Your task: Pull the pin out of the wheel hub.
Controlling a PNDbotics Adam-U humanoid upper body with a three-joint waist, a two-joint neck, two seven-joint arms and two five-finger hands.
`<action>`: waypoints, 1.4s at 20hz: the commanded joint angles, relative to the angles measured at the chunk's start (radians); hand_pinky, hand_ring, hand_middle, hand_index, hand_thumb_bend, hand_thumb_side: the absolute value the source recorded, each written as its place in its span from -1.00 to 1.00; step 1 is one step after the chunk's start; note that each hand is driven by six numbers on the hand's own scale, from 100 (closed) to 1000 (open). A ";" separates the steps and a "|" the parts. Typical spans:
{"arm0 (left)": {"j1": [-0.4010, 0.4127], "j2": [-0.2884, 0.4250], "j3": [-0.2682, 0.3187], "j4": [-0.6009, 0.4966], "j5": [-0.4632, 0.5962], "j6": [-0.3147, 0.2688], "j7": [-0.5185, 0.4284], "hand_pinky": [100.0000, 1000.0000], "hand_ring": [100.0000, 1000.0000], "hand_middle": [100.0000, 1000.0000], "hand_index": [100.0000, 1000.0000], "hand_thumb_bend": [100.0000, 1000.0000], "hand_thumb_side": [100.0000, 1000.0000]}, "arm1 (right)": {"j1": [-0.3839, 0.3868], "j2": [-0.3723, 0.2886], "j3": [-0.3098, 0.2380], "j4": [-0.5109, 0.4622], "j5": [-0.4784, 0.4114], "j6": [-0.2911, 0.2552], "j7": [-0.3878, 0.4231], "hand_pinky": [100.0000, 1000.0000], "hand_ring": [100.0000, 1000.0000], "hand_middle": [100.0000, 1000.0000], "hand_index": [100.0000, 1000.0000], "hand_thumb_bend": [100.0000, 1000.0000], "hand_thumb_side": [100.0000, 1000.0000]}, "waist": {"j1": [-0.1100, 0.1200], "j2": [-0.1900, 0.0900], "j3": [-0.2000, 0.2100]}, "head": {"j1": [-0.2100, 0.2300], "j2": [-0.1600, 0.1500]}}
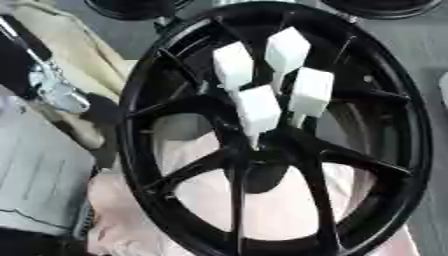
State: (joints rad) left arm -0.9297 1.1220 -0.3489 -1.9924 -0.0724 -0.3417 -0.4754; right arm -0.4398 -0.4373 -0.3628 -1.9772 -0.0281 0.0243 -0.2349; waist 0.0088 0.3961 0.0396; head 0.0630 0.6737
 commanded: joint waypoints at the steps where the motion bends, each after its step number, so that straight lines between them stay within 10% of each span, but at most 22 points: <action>1: 0.003 0.051 0.039 -0.008 0.011 -0.019 0.016 0.35 0.18 0.20 0.51 0.06 -0.34 | -0.010 -0.035 -0.007 -0.023 0.009 -0.006 0.003 0.44 0.03 -0.04 0.22 -0.33 -0.57 | -0.002 -0.013 0.001 | -0.001 -0.015; 12: 0.274 0.119 0.318 -0.008 0.182 0.314 0.497 0.16 -0.04 -0.04 0.39 -0.38 -0.17 | -0.010 -0.043 -0.016 -0.023 0.005 -0.018 -0.012 0.44 0.03 -0.04 0.22 -0.34 -0.58 | -0.013 0.001 -0.004 | -0.017 -0.024; 28: 0.275 0.117 0.308 -0.008 0.193 0.322 0.501 0.17 -0.03 -0.03 0.40 -0.27 -0.13 | -0.025 -0.048 -0.004 -0.023 -0.005 -0.022 0.000 0.44 0.04 -0.03 0.23 -0.34 -0.60 | -0.022 -0.006 -0.009 | -0.004 -0.024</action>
State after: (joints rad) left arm -0.6423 1.2062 -0.0522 -1.9923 0.1261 -0.0196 0.0287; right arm -0.4558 -0.4475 -0.3626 -1.9773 -0.0286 0.0052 -0.2372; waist -0.0148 0.4143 0.0317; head 0.0553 0.6612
